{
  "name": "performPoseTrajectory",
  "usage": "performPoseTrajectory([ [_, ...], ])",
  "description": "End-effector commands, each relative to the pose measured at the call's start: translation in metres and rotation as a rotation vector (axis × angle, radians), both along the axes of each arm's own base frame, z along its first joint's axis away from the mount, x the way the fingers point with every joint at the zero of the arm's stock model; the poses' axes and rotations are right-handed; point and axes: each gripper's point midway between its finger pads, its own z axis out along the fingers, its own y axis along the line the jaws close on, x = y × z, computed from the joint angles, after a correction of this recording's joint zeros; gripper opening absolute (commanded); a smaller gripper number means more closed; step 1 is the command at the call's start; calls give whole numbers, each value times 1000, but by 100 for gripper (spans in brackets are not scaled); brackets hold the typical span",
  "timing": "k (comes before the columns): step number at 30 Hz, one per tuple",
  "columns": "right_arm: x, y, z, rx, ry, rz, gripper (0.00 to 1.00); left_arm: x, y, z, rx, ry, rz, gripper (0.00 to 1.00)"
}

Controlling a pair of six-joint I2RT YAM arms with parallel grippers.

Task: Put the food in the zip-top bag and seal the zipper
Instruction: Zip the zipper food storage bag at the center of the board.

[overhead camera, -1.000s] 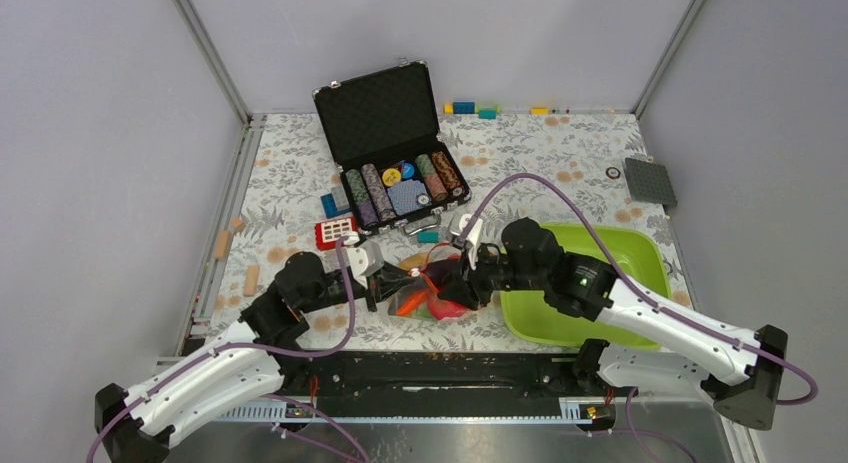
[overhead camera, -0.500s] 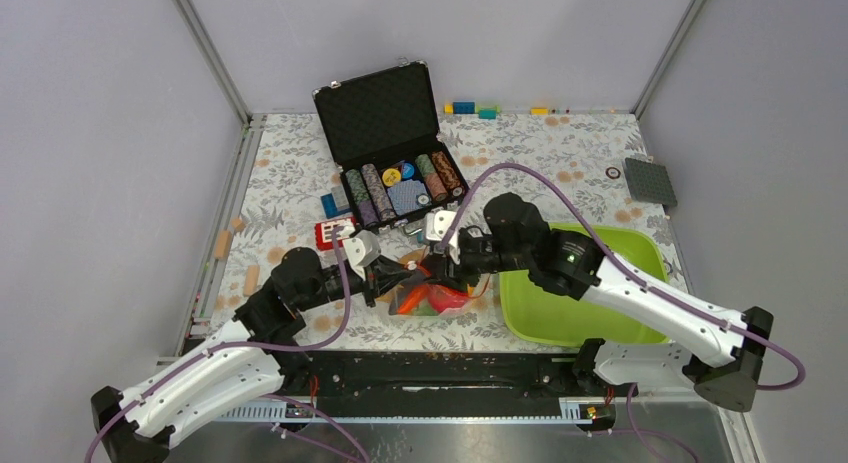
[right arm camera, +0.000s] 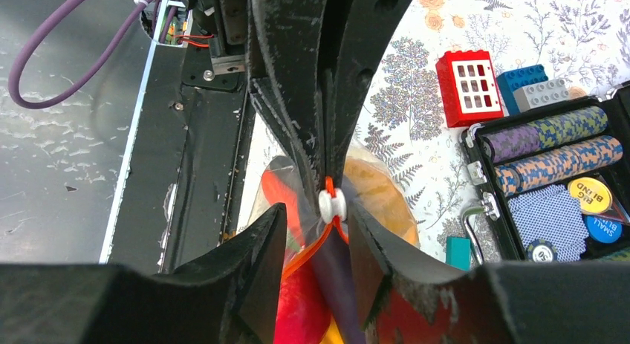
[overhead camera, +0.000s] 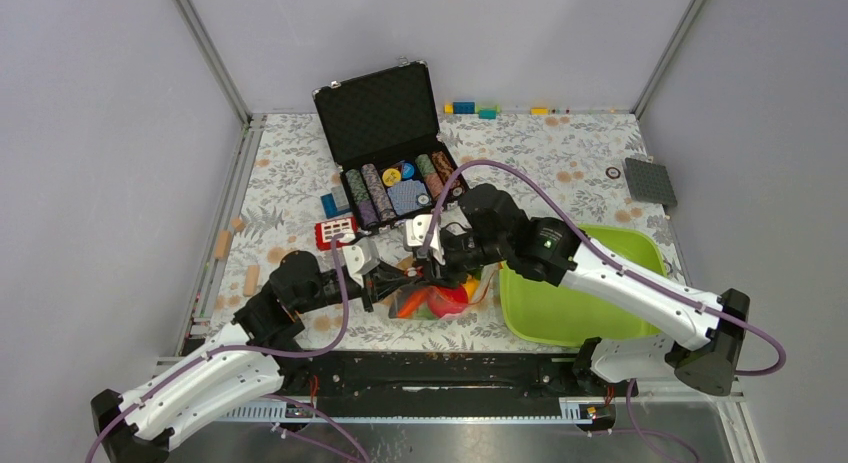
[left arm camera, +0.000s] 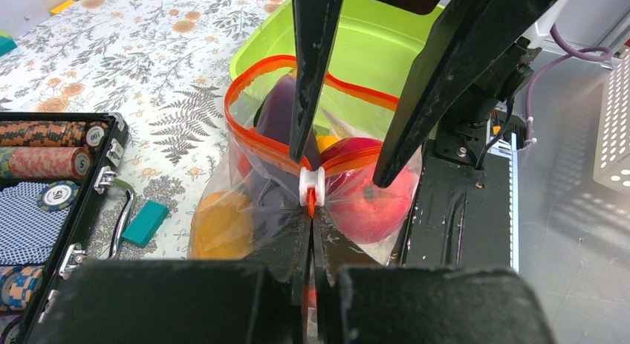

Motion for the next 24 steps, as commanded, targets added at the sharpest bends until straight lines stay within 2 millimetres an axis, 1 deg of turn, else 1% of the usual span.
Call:
performPoseTrajectory([
  [1, -6, 12, 16, 31, 33, 44, 41, -3, -5, 27, -53, -61, -36, 0],
  [6, -5, 14, 10, 18, 47, 43, 34, 0, -6, 28, -45, -46, -26, 0],
  [10, -2, 11, 5, -2, 49, 17, 29, 2, -4, 29, -52, -52, -8, 0],
  [15, 3, 6, -4, -29, 38, -24, 30, 2, -1, 30, -67, -50, 6, 0],
  [18, 8, 8, -7, -39, 40, -44, 32, 1, -1, 30, -75, -49, 5, 0],
  [21, 8, 12, -8, -33, 49, -41, 28, 0, -1, 29, -75, -45, 2, 0],
  [24, 5, 15, -4, -15, 58, -19, 26, 0, -1, 28, -74, -42, 2, 0],
])
